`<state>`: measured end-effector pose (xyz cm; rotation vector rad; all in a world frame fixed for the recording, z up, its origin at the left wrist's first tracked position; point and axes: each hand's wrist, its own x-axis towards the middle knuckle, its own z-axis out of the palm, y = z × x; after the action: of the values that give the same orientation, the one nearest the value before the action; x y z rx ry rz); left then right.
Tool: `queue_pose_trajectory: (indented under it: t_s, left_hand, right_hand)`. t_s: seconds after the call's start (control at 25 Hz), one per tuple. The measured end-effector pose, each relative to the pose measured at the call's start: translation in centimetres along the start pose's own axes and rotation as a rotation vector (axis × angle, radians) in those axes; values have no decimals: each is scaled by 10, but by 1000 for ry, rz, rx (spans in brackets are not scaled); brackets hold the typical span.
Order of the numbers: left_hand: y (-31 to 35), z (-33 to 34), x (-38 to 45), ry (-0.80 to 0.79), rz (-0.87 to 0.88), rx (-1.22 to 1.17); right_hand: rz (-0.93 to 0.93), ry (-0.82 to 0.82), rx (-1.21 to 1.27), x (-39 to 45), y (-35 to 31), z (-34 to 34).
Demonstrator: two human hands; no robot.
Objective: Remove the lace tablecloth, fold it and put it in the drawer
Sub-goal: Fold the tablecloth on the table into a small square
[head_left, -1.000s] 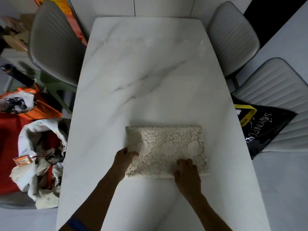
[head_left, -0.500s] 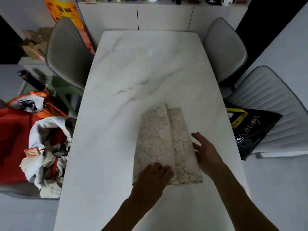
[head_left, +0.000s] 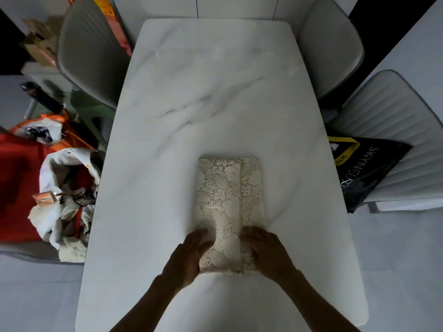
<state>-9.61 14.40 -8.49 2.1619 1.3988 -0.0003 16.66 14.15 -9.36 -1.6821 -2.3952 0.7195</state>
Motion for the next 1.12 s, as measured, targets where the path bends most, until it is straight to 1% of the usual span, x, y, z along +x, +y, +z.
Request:
queue_pose_trajectory:
  t_s: [0.04,0.12,0.16,0.28,0.4,0.48,0.6,0.68,0.76,0.8,0.84,0.88,0.92,0.96,1.0,1.04,1.08,1.12]
  left_hand:
    - [-11,-3,1,-17,73,51]
    - [-31,-15,9,-57,157,188]
    - [-39,-20,16,-52,177,227]
    - [-63,-20,37,-102,260,316]
    - [-81,-10,48,-204,283,332]
    - [-83,-2,48,-168,276,361]
    - [-77,10,49,-5,240,289]
    - [-74,13,48,81,230,241]
    - [-75,9,54,98,270,184]
    - [-76,3,58,102,295,112]
    - [-78,-3,61,108,311,25]
    - [-79,-12,65,98,306,-63]
    - [-81,-21,68,88,276,-147]
    - [-79,-32,71,63,190,-238]
    - [-78,-40,74,19,73,-337]
    - [-76,-45,80,-4,-87,-456]
    - [-74,-47,87,-9,-238,-588]
    - [-70,-48,94,16,-352,-665]
  right_hand:
    - [-18,-59,-8,0,7,-2]
    - [-86,-41,-97,-1,27,-6]
    - [-121,-38,-165,-1,37,-9]
    - [-217,-124,-347,12,66,-20]
    - [-302,-126,-426,17,87,-15]
    - [-342,-126,-422,19,98,-10]
    - [-433,-112,-415,24,103,-1]
    - [-489,-150,-436,24,95,6]
    - [-449,-199,-404,24,90,8]
    - [-405,-176,-381,24,89,7]
    - [-364,-143,-320,26,88,5]
    - [-322,-104,-185,28,87,2]
    - [-246,-95,68,31,85,-4]
    - [-116,-127,400,36,81,-12]
    - [52,-166,732,44,77,-22]
    - [244,-157,969,55,75,-32]
    - [382,-116,1050,67,75,-37]
    - [482,-71,1046,79,72,-40]
